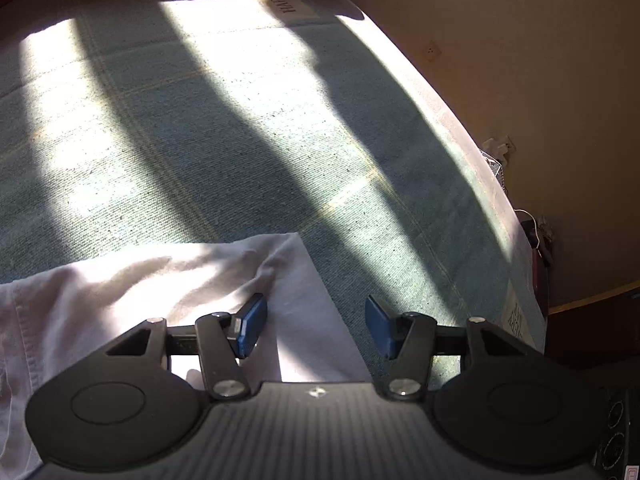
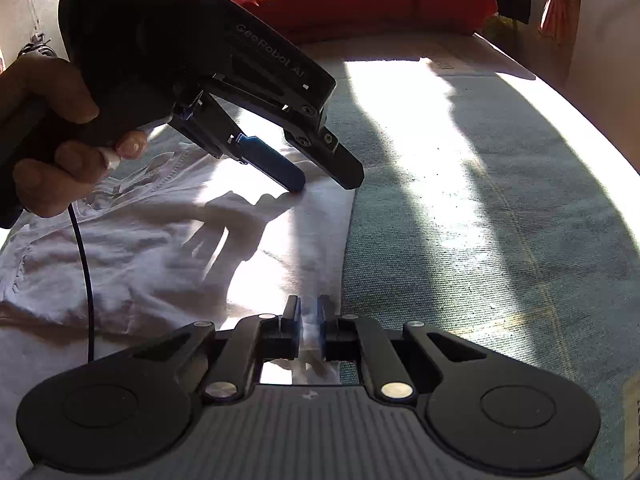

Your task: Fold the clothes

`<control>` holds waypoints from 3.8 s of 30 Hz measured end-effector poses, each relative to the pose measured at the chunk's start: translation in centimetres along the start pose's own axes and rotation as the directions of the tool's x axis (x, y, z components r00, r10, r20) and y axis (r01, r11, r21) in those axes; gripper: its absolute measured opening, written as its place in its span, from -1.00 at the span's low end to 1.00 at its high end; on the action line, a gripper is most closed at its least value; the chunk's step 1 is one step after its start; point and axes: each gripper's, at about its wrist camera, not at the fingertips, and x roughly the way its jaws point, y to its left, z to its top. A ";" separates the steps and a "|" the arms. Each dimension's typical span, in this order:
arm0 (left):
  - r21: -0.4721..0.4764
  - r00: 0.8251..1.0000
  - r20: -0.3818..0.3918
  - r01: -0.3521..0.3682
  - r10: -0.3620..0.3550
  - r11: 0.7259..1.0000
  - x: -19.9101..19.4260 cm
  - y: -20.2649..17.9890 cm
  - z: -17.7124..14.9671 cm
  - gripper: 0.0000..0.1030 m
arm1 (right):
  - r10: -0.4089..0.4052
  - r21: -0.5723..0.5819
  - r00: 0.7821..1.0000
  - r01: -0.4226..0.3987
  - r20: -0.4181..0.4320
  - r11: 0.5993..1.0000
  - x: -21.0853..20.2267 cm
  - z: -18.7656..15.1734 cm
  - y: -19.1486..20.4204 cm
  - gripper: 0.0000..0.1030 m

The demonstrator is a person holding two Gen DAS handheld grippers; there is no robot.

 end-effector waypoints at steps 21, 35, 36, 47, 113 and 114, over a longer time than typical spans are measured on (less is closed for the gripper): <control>-0.085 0.969 0.177 -0.162 0.175 0.983 -5.7 1.0 0.9 0.10 | 0.009 0.016 1.000 -0.009 0.015 1.000 -3.3 -0.2 0.3 -0.79; -0.042 0.927 0.214 -0.307 0.309 0.951 -24.0 -3.4 -11.9 0.28 | -0.026 -0.018 0.998 0.025 -0.058 1.000 -10.1 0.1 2.3 -0.25; -0.042 0.927 0.214 -0.308 0.309 0.951 -24.5 -3.3 -13.7 0.29 | -0.032 -0.020 0.997 0.031 -0.069 0.999 -10.4 -0.1 2.9 -0.18; -0.207 0.856 0.096 -0.482 0.508 0.851 -21.0 0.8 -29.3 0.42 | 0.024 -0.091 0.984 -0.040 -0.175 0.995 -6.5 -2.3 12.4 0.09; -0.679 0.750 0.385 -0.164 0.538 0.716 -25.6 17.5 -30.7 0.54 | 0.217 -0.145 0.974 -0.223 -0.056 0.964 -7.8 -13.4 10.9 0.99; -0.660 0.745 0.407 -0.161 0.529 0.734 -26.0 17.0 -30.5 0.54 | 0.213 -0.156 0.975 -0.219 -0.057 0.963 -7.7 -13.5 11.0 1.00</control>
